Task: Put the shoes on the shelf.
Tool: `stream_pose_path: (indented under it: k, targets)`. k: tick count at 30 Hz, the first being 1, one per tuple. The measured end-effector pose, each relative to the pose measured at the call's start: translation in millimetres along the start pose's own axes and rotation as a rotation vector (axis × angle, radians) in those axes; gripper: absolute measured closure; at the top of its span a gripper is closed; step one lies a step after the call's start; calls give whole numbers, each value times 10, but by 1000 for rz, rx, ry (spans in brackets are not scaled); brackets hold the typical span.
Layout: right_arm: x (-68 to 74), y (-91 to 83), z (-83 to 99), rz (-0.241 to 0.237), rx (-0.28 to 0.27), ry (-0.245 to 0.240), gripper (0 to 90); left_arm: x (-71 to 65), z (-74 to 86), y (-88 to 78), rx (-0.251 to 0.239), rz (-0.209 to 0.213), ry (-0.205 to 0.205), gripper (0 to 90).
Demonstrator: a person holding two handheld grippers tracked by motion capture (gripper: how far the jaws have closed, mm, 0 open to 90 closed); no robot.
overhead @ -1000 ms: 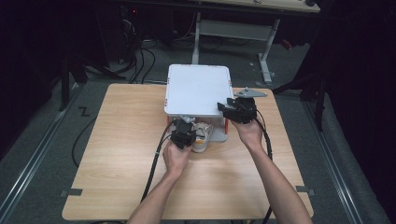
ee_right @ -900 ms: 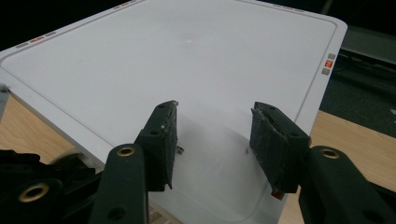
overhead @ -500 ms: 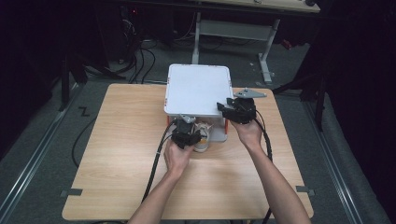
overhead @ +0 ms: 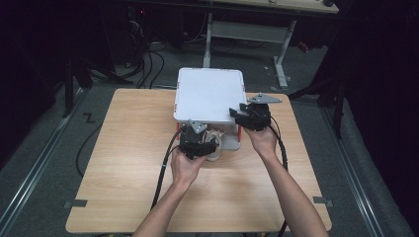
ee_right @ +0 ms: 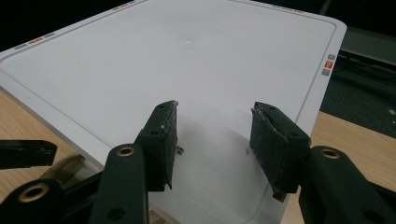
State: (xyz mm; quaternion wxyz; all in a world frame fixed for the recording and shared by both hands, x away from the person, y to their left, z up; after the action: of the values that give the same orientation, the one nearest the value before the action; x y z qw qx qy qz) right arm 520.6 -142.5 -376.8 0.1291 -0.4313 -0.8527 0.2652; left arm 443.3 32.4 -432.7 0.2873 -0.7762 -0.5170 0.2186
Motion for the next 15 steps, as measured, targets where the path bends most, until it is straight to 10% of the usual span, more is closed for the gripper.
stream_pose_path:
  k: [9,15]
  targets:
    - [13,-1,0,14,1,3,512,13,183,-63,69,-64,44,180]
    - [15,-2,0,16,3,1,512,12,316,3,130,-51,4,142]
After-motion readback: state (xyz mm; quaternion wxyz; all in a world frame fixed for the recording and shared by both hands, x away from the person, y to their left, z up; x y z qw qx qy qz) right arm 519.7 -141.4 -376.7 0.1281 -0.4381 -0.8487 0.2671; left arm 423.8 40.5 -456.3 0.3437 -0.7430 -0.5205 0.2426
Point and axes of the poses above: each handheld gripper's, and its own axes: y roughly forward along the jaws, z roughly out of its underside, x roughly to its left, the point moved 4 cm from there along y, roughly forward along the jaws, and after that the axes turned 6 degrees about x, right-handed, at the moved point
